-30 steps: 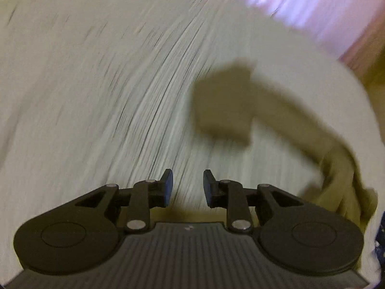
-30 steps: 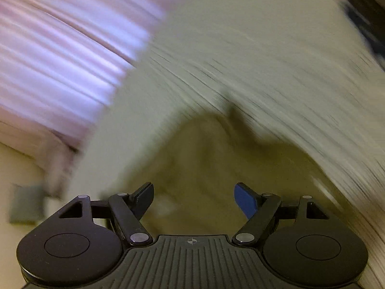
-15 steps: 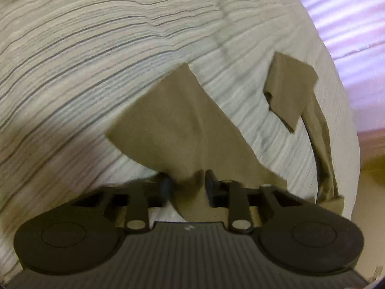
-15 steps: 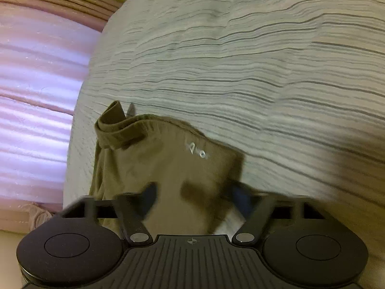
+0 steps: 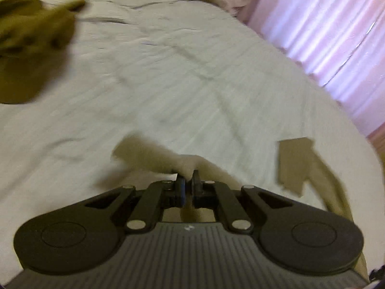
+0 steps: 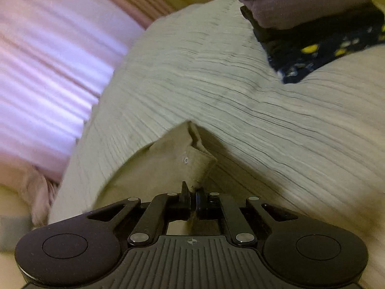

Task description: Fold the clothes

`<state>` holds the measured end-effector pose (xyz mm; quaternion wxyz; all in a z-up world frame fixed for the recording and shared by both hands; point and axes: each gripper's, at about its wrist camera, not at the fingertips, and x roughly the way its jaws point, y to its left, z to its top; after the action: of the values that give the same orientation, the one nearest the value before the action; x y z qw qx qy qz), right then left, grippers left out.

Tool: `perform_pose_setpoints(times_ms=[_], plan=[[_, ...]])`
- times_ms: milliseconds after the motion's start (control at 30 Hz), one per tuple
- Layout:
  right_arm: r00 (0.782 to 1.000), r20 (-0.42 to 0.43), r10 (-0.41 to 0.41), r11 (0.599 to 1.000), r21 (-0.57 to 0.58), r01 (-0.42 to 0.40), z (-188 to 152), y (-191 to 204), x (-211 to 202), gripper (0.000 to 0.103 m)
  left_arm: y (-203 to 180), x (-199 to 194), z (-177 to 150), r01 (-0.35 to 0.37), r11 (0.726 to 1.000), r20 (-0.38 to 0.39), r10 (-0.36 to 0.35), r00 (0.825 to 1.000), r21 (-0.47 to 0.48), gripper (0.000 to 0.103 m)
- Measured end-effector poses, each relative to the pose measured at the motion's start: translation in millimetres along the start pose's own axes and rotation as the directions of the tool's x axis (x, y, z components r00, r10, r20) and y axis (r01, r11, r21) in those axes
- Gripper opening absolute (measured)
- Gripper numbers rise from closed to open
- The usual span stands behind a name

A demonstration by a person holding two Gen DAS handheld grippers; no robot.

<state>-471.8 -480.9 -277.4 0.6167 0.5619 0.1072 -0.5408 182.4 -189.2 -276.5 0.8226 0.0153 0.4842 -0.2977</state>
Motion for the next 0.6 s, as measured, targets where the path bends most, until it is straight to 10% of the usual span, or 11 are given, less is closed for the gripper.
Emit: perform_pose_setpoints(times_ms=[200, 600], plan=[[0.978, -0.153, -0.145, 0.983, 0.092, 0.16, -49, -65, 12, 0.002, 48, 33, -60, -0.166, 0.984, -0.159, 0.173, 0.972, 0.059, 0.003], [0.967, -0.141, -0.212, 0.977, -0.013, 0.212, -74, -70, -30, 0.002, 75, 12, -76, -0.186, 0.98, -0.097, 0.193, 0.977, 0.074, 0.005]])
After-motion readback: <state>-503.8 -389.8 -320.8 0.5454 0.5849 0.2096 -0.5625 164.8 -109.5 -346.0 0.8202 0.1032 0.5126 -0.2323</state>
